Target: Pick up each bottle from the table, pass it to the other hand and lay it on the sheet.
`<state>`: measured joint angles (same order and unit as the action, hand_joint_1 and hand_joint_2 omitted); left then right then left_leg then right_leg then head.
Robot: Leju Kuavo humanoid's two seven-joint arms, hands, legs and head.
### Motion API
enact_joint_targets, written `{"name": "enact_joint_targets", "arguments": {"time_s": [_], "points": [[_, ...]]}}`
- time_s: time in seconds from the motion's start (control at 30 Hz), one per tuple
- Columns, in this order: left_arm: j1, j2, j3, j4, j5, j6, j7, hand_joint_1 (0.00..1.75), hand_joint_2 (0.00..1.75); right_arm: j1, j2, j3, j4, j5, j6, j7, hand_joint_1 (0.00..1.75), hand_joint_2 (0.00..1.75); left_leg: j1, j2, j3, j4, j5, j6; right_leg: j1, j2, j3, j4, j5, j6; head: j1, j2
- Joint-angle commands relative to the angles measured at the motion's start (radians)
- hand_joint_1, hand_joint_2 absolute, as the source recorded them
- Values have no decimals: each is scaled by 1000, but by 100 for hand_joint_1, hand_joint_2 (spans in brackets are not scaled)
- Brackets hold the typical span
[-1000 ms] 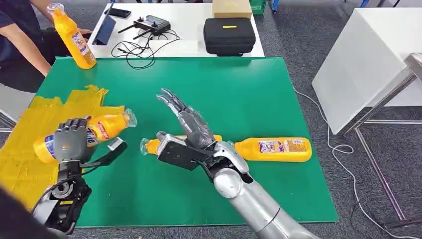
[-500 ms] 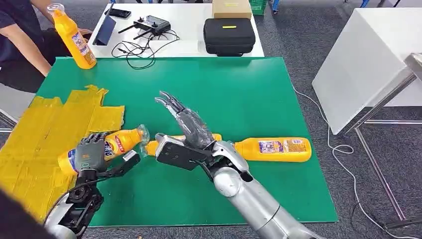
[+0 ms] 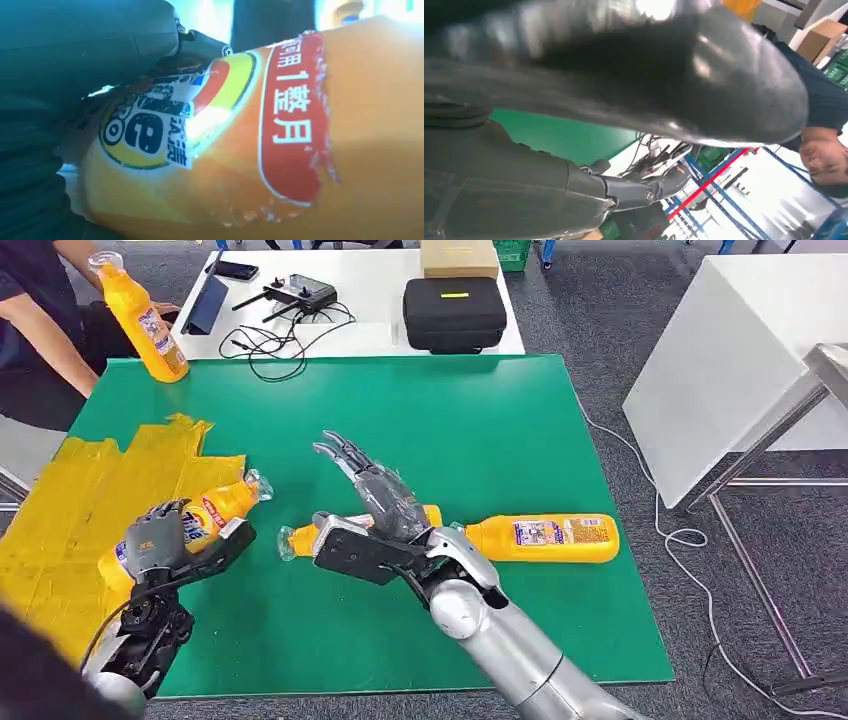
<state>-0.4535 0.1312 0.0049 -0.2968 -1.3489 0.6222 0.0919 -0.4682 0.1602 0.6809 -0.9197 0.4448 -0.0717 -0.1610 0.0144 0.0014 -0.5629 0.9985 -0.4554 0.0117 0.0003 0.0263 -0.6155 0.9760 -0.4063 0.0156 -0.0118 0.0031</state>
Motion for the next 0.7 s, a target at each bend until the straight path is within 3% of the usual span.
{"name": "enact_joint_targets", "arguments": {"time_s": [0.03, 0.6, 0.63, 0.7], "points": [[-29, 5, 80, 78, 2, -57, 55, 0, 175, -20, -25, 18, 25, 9, 2, 19, 0, 0, 0, -1, 4, -2, -1, 0, 0, -3, 4, 0, -2, 0, 0, 0], [-29, 5, 80, 78, 2, -57, 55, 0, 175, -20, -25, 18, 25, 9, 2, 19, 0, 0, 0, -4, 3, -1, -1, 0, 0, -3, 3, 0, -2, 0, 0, 0], [-31, -4, 78, 76, 1, -105, 35, 0, 0, -26, -34, 32, 40, 31, 18, 60, 0, 0, -1, -4, 1, -1, 0, 0, -1, -3, 2, 0, -1, 0, 0, 0], [-33, -18, 84, 71, 9, -116, 19, 0, 0, -33, -45, 44, 68, 60, 31, 102, 0, 0, 0, -5, 2, -1, 0, 0, 0, -4, 3, 0, -2, 0, 0, 0]]}}
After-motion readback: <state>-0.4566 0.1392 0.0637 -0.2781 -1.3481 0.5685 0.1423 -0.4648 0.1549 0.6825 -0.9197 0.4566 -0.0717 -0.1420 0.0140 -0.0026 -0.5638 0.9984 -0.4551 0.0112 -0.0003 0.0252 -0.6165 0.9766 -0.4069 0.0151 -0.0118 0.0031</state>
